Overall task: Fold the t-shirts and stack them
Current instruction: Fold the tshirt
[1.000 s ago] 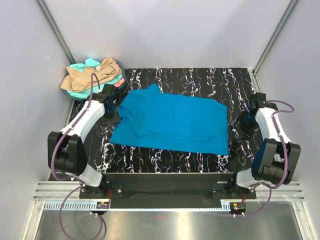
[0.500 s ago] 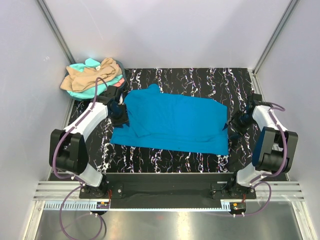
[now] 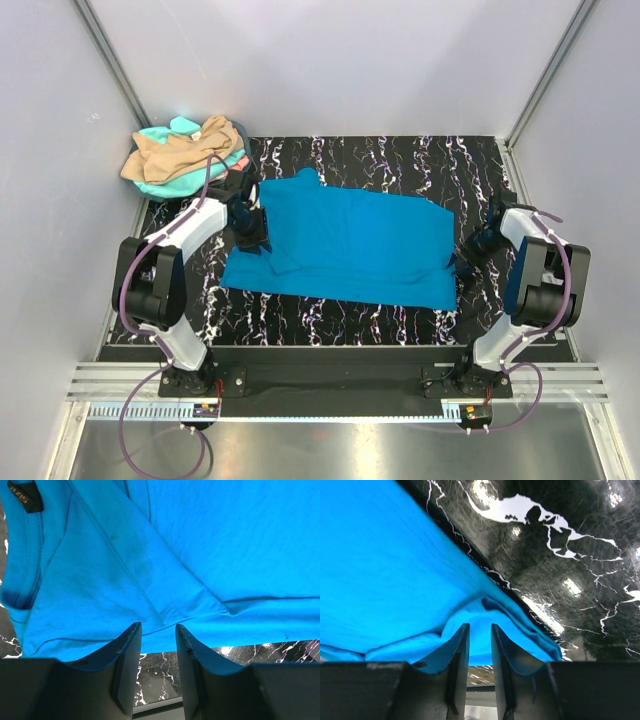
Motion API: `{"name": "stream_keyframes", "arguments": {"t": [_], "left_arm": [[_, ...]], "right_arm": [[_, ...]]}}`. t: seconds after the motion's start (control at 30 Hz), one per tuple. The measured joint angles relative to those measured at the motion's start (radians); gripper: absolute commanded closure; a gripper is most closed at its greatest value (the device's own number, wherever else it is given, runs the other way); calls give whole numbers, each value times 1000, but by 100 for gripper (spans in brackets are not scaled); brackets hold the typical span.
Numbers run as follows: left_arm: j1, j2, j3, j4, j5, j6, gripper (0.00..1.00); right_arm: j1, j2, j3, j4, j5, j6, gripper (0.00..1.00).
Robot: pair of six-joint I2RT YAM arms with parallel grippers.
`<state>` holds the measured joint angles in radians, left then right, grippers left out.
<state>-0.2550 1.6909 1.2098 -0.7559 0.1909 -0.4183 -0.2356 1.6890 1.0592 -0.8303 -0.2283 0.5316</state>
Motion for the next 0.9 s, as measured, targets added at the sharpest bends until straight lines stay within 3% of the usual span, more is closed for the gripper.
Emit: {"name": "stream_keyframes", "arguments": {"t": [0.2, 0.27, 0.43, 0.5, 0.57, 0.67, 0.77, 0.9], "left_arm": [[0, 1, 0, -3, 4, 11, 56], [0, 1, 0, -4, 5, 17, 52], [0, 2, 1, -9, 3, 33, 54], [0, 10, 13, -18, 2, 38, 55], [0, 23, 28, -20, 2, 42, 56], [0, 34, 40, -19, 0, 45, 55], [0, 35, 43, -22, -3, 46, 52], [0, 44, 59, -27, -16, 47, 50]], "right_arm": [[0, 38, 0, 22, 0, 34, 60], [0, 55, 0, 26, -1, 43, 60], [0, 80, 0, 34, -2, 65, 63], [0, 84, 0, 37, -2, 71, 67], [0, 86, 0, 40, -1, 76, 83], [0, 87, 0, 39, 2, 86, 85], [0, 87, 0, 35, 4, 89, 99], [0, 85, 0, 25, 8, 95, 100]]}}
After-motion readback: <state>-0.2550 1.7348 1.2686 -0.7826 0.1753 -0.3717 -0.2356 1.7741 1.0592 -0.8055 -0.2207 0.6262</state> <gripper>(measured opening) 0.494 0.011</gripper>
